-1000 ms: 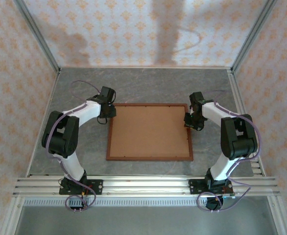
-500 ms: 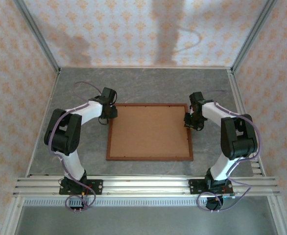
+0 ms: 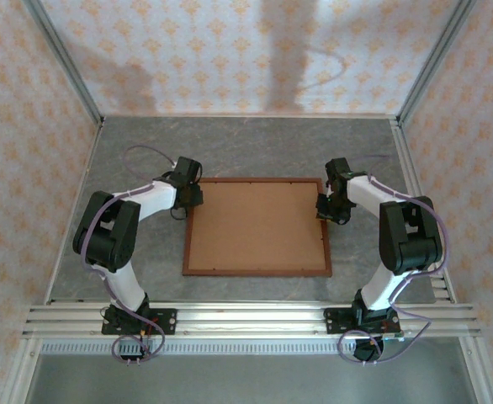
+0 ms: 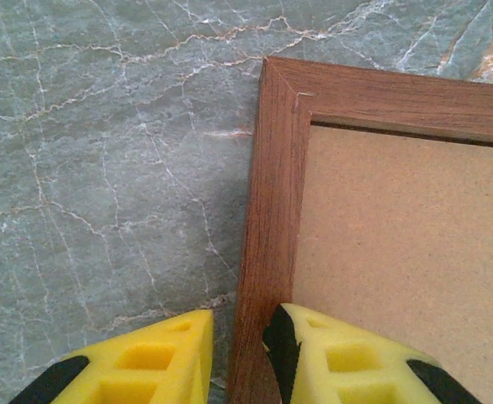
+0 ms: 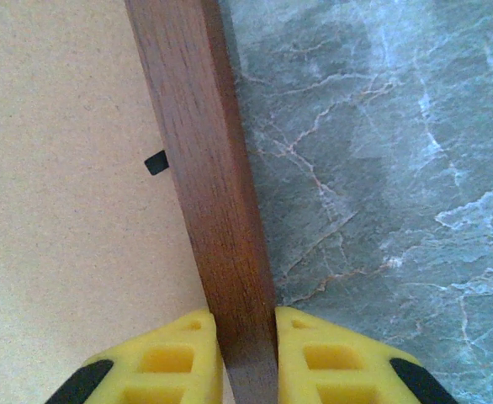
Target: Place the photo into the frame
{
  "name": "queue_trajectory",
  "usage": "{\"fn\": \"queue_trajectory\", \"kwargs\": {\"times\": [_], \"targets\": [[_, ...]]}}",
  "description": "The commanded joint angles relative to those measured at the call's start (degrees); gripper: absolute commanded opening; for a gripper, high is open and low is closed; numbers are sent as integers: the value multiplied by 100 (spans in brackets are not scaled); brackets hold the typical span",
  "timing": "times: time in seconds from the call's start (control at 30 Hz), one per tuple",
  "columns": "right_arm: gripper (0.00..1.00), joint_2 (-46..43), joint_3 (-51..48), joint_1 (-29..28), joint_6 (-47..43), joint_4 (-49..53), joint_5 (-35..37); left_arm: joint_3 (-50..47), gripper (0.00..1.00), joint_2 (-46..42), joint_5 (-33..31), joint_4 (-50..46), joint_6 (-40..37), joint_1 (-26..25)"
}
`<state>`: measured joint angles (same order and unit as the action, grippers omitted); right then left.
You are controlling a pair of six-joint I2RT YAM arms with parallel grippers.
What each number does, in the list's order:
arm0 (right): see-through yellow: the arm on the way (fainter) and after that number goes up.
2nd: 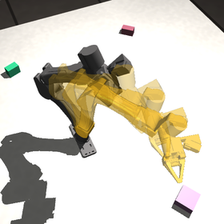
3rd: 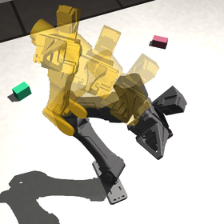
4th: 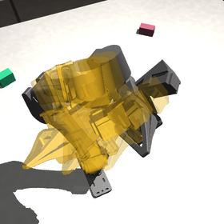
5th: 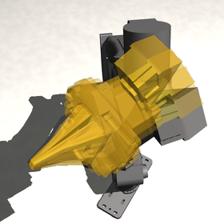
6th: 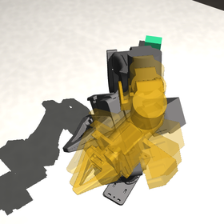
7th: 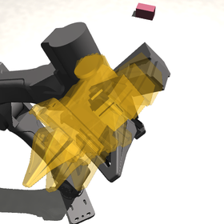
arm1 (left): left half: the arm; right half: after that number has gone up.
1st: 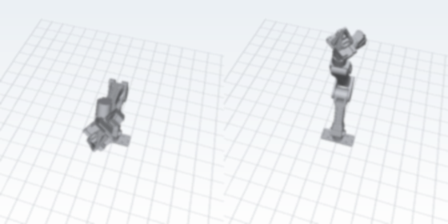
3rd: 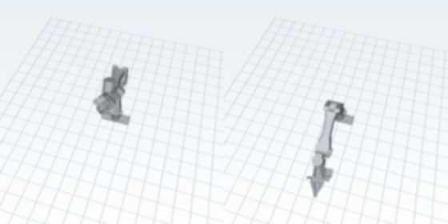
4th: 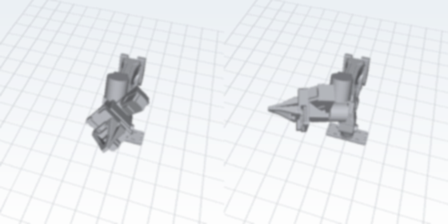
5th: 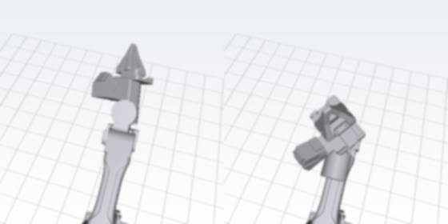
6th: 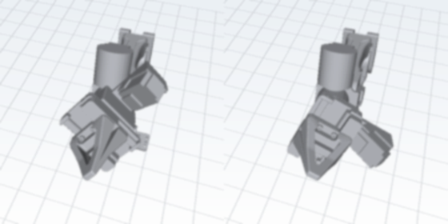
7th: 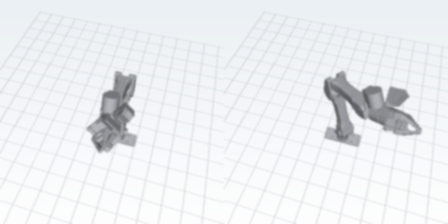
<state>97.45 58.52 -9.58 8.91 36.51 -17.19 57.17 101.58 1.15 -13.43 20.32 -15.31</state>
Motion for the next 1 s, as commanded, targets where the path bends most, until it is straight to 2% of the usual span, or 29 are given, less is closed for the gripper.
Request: {"fn": "queue_trajectory", "kwargs": {"times": [0.0,0.67,0.97], "targets": [[19,143,53,11,25,-188,121,-365,29,158,411,-624,94,-233],[19,144,44,9,37,-180,128,-618,29,92,553,-487,136,-367],[19,95,63,5,42,-154,127,-89,31,-120,441,-757,-3,-363]]}}
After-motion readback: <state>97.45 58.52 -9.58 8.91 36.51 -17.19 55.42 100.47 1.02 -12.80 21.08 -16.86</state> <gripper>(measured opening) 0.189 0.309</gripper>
